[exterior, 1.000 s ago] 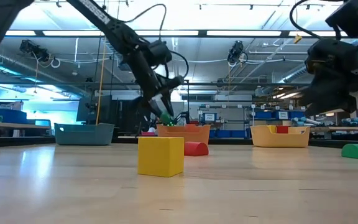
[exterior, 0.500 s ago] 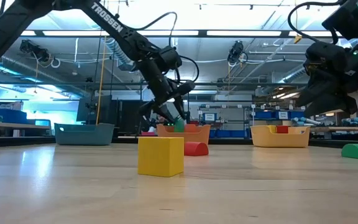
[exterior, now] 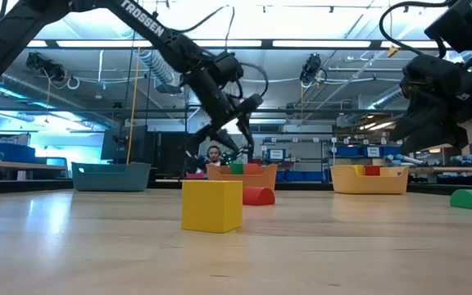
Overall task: Sort blocks by size
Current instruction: Put the green half-circle block into the blue bin
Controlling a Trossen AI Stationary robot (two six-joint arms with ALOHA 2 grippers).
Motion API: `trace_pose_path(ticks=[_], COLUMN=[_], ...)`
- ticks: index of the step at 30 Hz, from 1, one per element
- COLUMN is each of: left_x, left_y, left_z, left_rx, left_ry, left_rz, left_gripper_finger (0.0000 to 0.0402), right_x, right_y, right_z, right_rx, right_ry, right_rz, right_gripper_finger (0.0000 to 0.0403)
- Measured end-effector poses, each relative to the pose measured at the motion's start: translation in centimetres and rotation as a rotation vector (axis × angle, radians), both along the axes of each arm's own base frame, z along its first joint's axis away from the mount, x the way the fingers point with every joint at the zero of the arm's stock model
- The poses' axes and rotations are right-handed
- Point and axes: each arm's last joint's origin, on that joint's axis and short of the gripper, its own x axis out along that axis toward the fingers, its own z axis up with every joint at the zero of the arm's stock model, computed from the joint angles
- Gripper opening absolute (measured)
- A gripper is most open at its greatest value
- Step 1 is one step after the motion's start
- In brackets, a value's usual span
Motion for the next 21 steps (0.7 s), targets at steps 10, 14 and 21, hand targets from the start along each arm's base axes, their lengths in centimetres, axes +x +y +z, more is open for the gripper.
trace_pose_path(ticks=[10, 14, 21], left_x=[4.4, 5.0, 4.1], left_y=[-7.6, -12.1, -19.9], left_z=[3.9, 4.5, 6.0], left_rx=[0.109, 0.133, 0.101], left_ry=[-0.041, 0.01, 0.06], left_rz=[-0.157, -0.171, -0.125], left_gripper_finger=[0.0202, 0.0202, 0.0201], right_x=[0.0, 0.1, 0.1], right_y=[0.2, 0.3, 0.4], right_z=[0.0, 0.0, -0.1], right_rx=[-0.005, 0.0, 0.019], right_ry=[0.009, 0.013, 0.016], right_rz=[0.076, 0.13, 0.184], right_gripper_finger=[0.0199, 0.0197, 0.0199])
